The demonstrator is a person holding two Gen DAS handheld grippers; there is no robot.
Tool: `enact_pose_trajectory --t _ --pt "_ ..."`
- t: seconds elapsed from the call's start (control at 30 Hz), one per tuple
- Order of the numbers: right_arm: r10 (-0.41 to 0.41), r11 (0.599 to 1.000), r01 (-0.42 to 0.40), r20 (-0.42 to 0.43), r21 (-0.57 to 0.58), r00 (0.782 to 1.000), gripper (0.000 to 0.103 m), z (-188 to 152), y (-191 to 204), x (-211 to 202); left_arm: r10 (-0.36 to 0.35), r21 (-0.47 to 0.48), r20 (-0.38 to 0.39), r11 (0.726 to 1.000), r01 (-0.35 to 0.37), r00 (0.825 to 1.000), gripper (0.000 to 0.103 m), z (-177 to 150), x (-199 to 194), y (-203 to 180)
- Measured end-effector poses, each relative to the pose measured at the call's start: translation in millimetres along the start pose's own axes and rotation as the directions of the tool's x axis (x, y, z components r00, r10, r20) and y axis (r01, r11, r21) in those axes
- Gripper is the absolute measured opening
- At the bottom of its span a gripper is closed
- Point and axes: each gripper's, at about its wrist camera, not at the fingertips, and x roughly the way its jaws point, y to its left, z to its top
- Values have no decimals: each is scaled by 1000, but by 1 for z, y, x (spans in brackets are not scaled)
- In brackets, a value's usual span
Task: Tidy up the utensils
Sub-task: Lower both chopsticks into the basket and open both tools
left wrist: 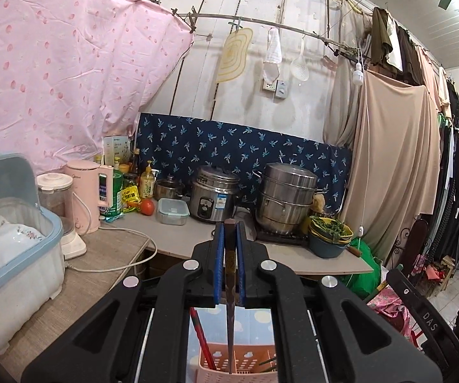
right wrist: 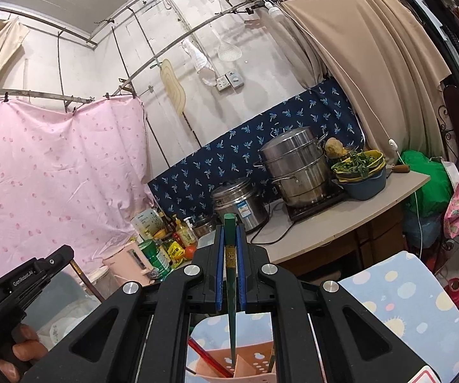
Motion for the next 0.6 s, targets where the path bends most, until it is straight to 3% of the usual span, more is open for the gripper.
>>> enact_pose_trajectory --t 0.3,0.6 --pt "-51 998 47 -113 -41 992 7 -43 -11 35 8 -9 -85 1000 -9 996 7 -39 40 10" --pt "-78 996 66 -203 -64 976 7 -79 -20 47 2 -55 -222 998 -15 975 8 -84 63 29"
